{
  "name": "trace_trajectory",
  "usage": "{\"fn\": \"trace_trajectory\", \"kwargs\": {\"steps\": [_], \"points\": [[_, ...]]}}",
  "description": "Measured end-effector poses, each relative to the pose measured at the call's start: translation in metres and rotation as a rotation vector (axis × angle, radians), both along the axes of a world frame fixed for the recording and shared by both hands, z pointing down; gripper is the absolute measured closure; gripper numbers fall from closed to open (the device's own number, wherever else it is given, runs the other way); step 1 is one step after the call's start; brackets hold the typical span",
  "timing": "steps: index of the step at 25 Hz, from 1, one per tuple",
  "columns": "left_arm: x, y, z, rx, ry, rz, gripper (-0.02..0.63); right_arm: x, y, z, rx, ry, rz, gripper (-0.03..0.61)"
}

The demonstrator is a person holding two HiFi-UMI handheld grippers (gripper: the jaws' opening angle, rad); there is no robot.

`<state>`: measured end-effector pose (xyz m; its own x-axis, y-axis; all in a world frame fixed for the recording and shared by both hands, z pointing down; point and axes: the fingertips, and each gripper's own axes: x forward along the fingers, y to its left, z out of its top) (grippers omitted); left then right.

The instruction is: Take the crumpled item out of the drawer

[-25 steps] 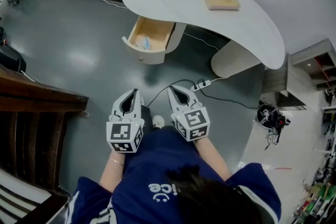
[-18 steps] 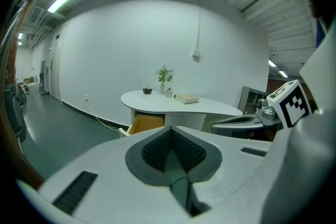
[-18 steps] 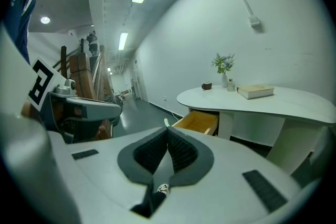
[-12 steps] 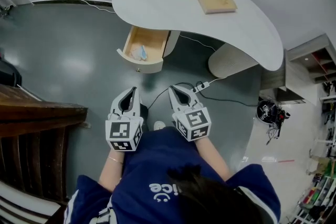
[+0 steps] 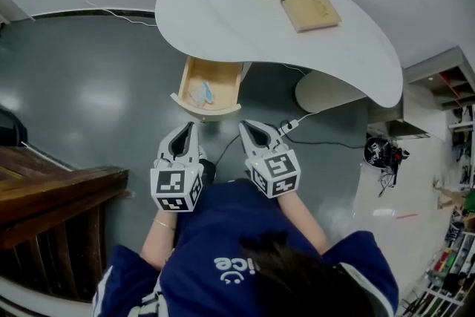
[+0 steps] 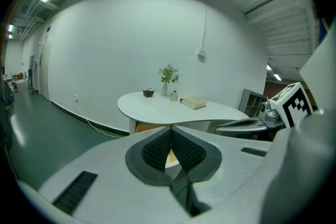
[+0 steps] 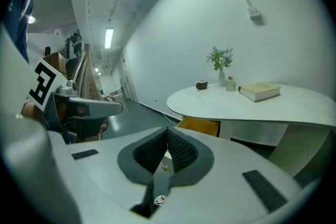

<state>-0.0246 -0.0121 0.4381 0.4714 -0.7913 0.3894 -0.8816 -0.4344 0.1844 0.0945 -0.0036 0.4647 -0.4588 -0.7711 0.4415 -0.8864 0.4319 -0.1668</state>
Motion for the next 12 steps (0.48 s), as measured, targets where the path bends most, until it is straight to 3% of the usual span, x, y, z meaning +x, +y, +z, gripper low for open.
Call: {"fn": "trace_trajectory", "kwargs": {"steps": [7,12], "points": [[-0.019,-0.053,0.005,-0.008,0.022,0.073,0.609,-0.019,-0.041,0.004,-0.021,0.031,0.058,0.571],[-0.028,-0.08,0.007,-0.005,0.021,0.129,0.611,-0.031,-0.068,0.002,-0.045,-0.046,0.13,0.571]]}}
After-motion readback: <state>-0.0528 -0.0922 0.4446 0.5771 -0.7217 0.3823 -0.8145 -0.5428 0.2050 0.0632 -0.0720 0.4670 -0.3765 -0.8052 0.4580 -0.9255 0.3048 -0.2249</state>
